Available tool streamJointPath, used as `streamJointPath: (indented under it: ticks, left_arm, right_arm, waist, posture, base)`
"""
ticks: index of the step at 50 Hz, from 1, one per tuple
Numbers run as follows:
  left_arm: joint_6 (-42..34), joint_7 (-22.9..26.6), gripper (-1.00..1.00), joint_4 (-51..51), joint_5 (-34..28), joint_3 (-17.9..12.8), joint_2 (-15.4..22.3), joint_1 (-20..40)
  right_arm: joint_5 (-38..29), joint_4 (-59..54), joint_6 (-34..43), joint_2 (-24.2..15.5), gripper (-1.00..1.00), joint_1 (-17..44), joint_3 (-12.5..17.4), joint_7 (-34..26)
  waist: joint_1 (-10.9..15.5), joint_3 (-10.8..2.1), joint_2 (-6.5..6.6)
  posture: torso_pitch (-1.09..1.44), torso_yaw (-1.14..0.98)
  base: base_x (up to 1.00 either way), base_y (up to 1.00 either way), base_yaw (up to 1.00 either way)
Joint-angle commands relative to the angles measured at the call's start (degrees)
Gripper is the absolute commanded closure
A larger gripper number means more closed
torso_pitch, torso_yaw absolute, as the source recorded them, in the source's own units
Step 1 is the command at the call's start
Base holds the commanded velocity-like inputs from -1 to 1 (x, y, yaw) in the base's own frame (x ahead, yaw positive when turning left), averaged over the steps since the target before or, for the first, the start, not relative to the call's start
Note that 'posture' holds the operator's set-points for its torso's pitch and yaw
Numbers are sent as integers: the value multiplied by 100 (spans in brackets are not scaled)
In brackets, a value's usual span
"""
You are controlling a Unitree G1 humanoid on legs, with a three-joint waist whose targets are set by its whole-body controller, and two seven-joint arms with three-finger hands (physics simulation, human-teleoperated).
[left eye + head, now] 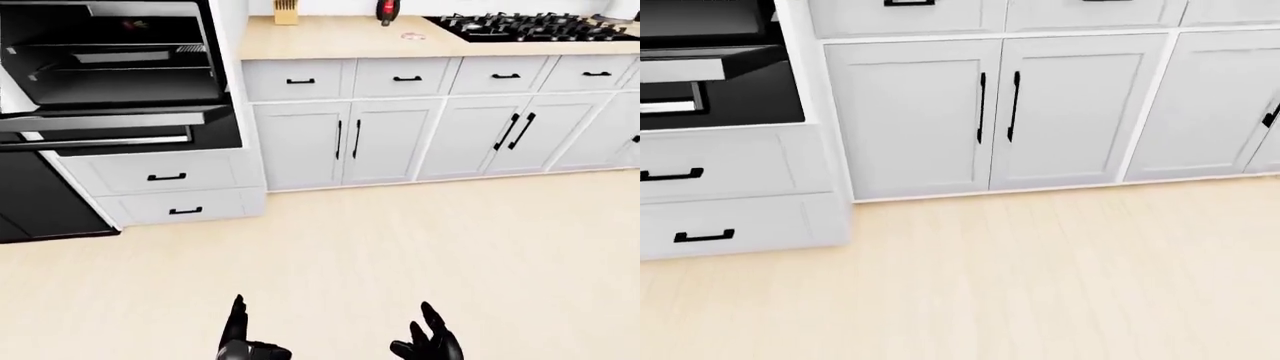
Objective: Close the oven door.
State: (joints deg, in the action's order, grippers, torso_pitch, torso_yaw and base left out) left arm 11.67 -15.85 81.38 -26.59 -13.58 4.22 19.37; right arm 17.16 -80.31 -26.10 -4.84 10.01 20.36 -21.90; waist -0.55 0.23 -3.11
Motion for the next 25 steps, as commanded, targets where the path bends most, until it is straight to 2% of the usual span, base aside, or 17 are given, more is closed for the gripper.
streamJointPath:
  ticks: [1, 4, 5, 6, 10, 15, 16, 18, 20, 21, 22, 25]
  left_arm:
    - [79, -89, -100, -152, 15, -42, 151, 107]
    - [83, -91, -100, -152, 14, -41, 152, 105]
    - [82, -92, -100, -152, 12, -40, 152, 103]
    - [82, -91, -100, -152, 11, -40, 151, 103]
    - [81, -93, -100, -151, 6, -37, 150, 101]
    - [88, -92, -100, -152, 7, -38, 150, 99]
    - [87, -89, -100, -152, 8, -37, 150, 100]
    - [89, -88, -100, -151, 6, -35, 149, 99]
    - [87, -86, -100, -152, 9, -37, 149, 101]
    - [87, -88, -100, -151, 6, -34, 148, 100]
    - [89, -87, -100, -151, 6, -34, 148, 99]
    - [93, -88, -100, -151, 3, -31, 147, 97]
  right_arm:
    - [-22, 88, -91, 58, -100, 103, -47, -82]
    - [-21, 88, -103, 60, -100, 98, -46, -80]
    - [-30, 88, -151, 59, -100, 95, -50, -71]
    - [-24, 86, -127, 49, -100, 94, -40, -38]
    - [49, 86, -54, 47, -100, 95, 11, -168]
    - [-111, 84, -90, 48, -100, 88, -78, 11]
    - [-250, 83, -163, 41, -100, 79, -155, 228]
    - [-307, 82, -169, 42, -100, 75, -138, 309]
    - [-363, 79, -105, 49, -100, 66, -126, 422]
    - [-420, 77, -35, 41, -100, 70, -137, 538]
    - [-417, 79, -23, 39, -100, 67, -110, 502]
    - [-355, 83, -179, 45, -100, 42, -61, 172]
  waist:
    - [42, -76, 75]
    - [69, -32, 231]
    - [47, 49, 313]
    - [16, 63, 239]
    - [-64, 65, 188]
    - [-170, 105, 234]
    - [-186, 109, 261]
    - [-212, 107, 359]
    - [-223, 57, 572]
    - [-233, 41, 639]
    - [-230, 47, 472]
    - [-184, -42, 429]
  posture:
    - [0, 0]
    - [0, 0]
    - [0, 0]
    - [0, 0]
    - [0, 0]
    - [0, 0]
    - [0, 0]
    - [0, 0]
    - [0, 0]
    - [0, 0]
    - [0, 0]
    - [0, 0]
  base:
    - [0, -31, 0]
    - [0, -31, 0]
    - [0, 0, 0]
    - [0, 0, 0]
    - [0, 0, 0]
    - [0, 0, 0]
    - [0, 0, 0]
    - [0, 0, 0]
    - [0, 0, 0]
    - [0, 0, 0]
    - [0, 0, 0]
    - [0, 0, 0]
